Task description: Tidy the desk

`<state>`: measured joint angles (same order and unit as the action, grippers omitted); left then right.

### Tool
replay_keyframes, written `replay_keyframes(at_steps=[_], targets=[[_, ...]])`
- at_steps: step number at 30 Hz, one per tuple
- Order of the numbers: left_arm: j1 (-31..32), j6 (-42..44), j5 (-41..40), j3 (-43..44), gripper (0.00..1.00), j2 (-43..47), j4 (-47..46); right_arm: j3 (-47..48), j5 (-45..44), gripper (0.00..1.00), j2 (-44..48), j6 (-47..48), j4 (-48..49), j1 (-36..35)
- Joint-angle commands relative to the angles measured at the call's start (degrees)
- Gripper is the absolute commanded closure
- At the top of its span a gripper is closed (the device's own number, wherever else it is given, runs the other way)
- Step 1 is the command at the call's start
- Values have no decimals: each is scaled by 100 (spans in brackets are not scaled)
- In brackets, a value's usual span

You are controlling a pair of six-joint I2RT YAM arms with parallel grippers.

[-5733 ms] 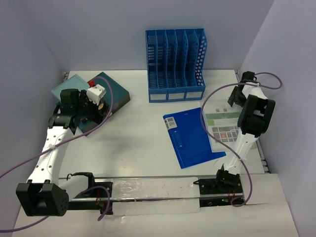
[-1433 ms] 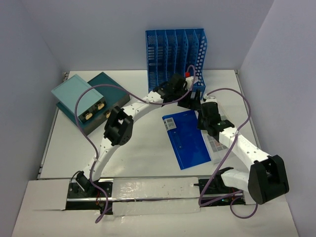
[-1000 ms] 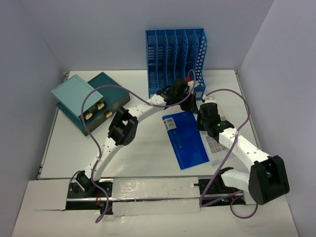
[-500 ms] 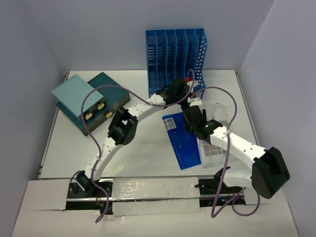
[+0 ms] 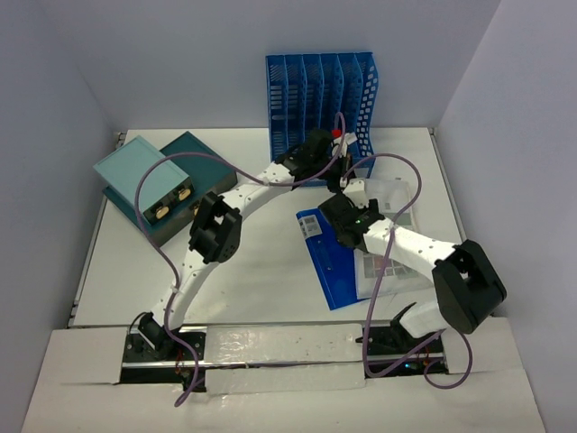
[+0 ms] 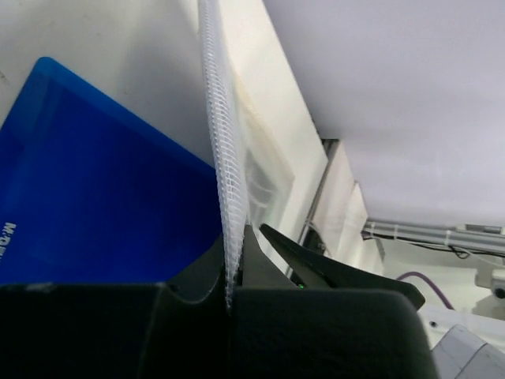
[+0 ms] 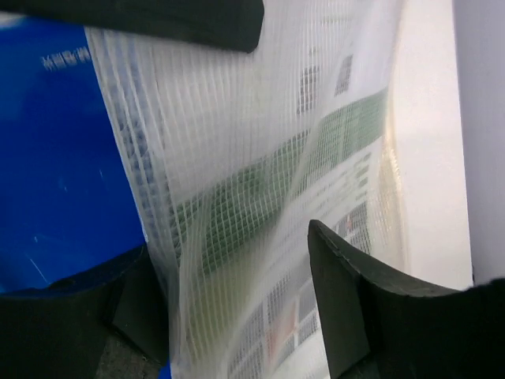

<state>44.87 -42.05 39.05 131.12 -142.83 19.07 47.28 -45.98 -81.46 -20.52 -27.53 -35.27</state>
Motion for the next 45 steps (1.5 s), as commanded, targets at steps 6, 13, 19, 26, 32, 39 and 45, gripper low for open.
replay_keyframes(at_steps=[6, 13, 19, 26, 32, 39, 45], targets=[[48, -224, 579, -235, 100, 1203, -137, 329, -1309, 92, 228, -706, -774, -37], [-23, 611, 505, -453, 50, 1684, 0, 577, -1092, 100, 828, -658, -1155, -115], [-351, 1571, 264, -294, 1, 2107, 685, 820, -652, 100, 1360, -416, -1533, -120], [-940, 2993, -715, -555, 1, 3180, 1291, 1422, -27, 100, 2288, 138, -1626, -132], [-987, 4380, -2219, -1699, 1, 4525, 1372, 2414, 905, 100, 2721, 1133, -1054, -132], [-1353, 5100, -3147, -3164, 1, 5808, 1228, 4125, 1599, 100, 2217, 2326, -198, -146], [-1914, 5361, -3123, -4278, 1, 6730, 871, 4253, 2644, 100, 1817, 3746, 2098, -103]])
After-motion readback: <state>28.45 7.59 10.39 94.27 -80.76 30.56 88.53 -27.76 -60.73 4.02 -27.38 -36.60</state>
